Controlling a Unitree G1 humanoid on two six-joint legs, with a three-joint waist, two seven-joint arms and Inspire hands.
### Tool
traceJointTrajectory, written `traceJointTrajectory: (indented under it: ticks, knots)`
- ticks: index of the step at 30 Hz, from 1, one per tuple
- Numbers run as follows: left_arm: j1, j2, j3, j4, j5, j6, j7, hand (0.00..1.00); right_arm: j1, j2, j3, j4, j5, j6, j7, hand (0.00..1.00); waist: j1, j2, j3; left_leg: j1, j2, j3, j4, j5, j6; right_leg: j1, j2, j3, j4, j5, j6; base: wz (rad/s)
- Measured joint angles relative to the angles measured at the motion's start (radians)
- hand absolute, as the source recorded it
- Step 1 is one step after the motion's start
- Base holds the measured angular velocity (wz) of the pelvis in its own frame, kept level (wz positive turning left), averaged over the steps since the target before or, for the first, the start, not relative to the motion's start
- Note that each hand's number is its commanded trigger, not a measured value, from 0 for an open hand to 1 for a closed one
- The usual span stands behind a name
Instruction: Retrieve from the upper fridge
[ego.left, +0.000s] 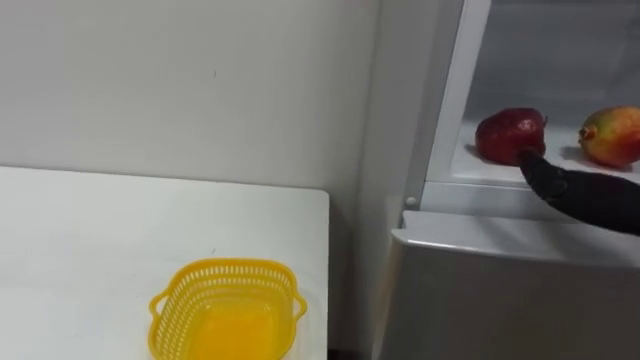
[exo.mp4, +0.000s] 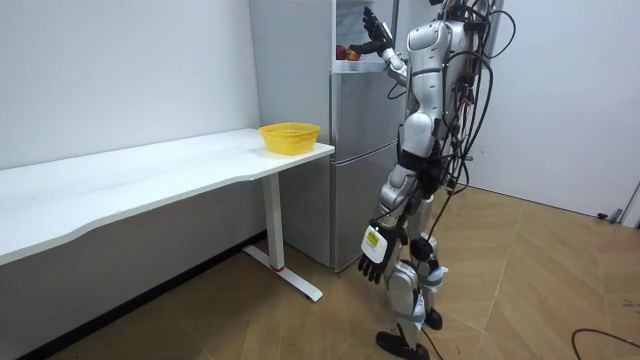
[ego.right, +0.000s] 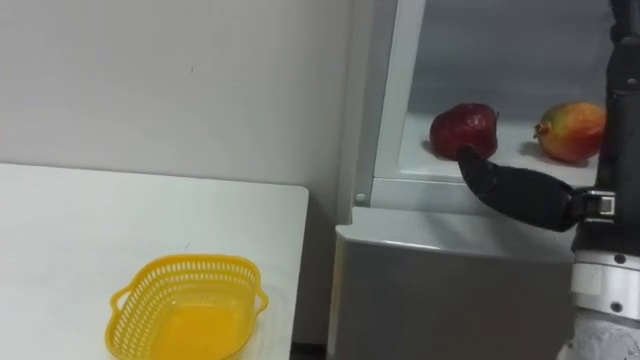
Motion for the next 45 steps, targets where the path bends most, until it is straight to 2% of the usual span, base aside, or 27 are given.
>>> traceJointTrajectory:
  ticks: [3,5,13,18,24,30,35,40,45]
  knots:
    - [0.006,-0.001,0.007,-0.001,0.001,0.002,-0.009,0.00,-0.027,-0.016,-0.002,0.035,0.037,0.014,0.019,0.00,0.002,-0.002,-0.0009,-0.002,-0.001,-0.003,0.002,0.000,0.000,0.001,-0.003,-0.011,0.000,0.000,0.000,0.05]
    - [0.008,0.000,0.008,-0.001,0.001,0.005,-0.018,0.00,-0.048,-0.044,-0.002,0.070,0.044,0.025,0.033,0.00,0.003,-0.002,-0.0011,-0.003,-0.003,-0.007,0.003,0.002,0.001,0.003,-0.006,-0.019,0.001,0.000,0.000,0.07]
    - [0.013,0.000,0.015,-0.019,0.001,0.012,-0.026,0.00,-0.072,-0.057,-0.002,0.100,0.043,0.038,0.049,0.00,0.002,-0.004,-0.0016,-0.002,-0.004,-0.020,0.002,0.005,0.001,0.006,-0.006,-0.026,0.001,0.000,0.000,0.03]
    - [0.027,-0.001,0.017,-0.050,0.002,0.022,-0.028,0.00,-0.074,-0.059,-0.003,0.103,0.052,0.069,0.065,0.00,0.008,-0.015,-0.0028,-0.003,-0.004,-0.022,0.002,0.007,0.000,0.004,-0.006,-0.026,0.002,0.000,0.000,0.00]
    - [0.038,-0.003,0.053,-0.081,0.001,0.027,-0.045,0.00,-0.135,-0.062,-0.002,0.168,0.050,0.080,0.087,0.00,0.011,-0.019,-0.0032,-0.004,-0.005,-0.024,0.004,0.007,0.000,0.006,-0.005,-0.025,0.002,0.000,0.000,0.00]
    - [0.044,-0.003,0.055,-0.099,0.002,0.028,-0.042,0.00,-0.169,-0.105,0.000,0.209,0.039,0.082,0.099,0.00,0.035,-0.018,-0.0024,-0.003,-0.005,-0.026,0.004,0.007,0.000,0.007,-0.005,-0.024,0.002,0.000,0.000,0.00]
    - [0.047,0.003,0.055,-0.119,0.000,0.044,-0.041,0.00,-0.195,-0.128,0.008,0.258,0.091,0.117,0.123,0.00,0.052,-0.020,-0.0006,-0.005,-0.005,-0.027,0.004,0.007,0.000,0.006,-0.005,-0.025,0.002,0.000,0.000,0.00]
    - [0.048,0.008,0.055,-0.139,0.000,0.049,-0.044,0.00,-0.199,-0.151,0.036,0.259,0.153,0.144,0.155,0.00,0.055,-0.021,-0.0006,-0.012,-0.005,-0.032,0.008,0.007,0.000,0.005,-0.005,-0.027,0.001,0.000,0.000,0.01]
    - [0.048,0.010,0.055,-0.162,0.000,0.050,-0.048,0.00,-0.236,-0.153,0.050,0.305,0.160,0.147,0.183,0.00,0.055,-0.024,-0.0003,-0.017,-0.005,-0.038,0.012,0.007,0.000,0.004,-0.006,-0.036,0.001,0.000,0.000,0.03]
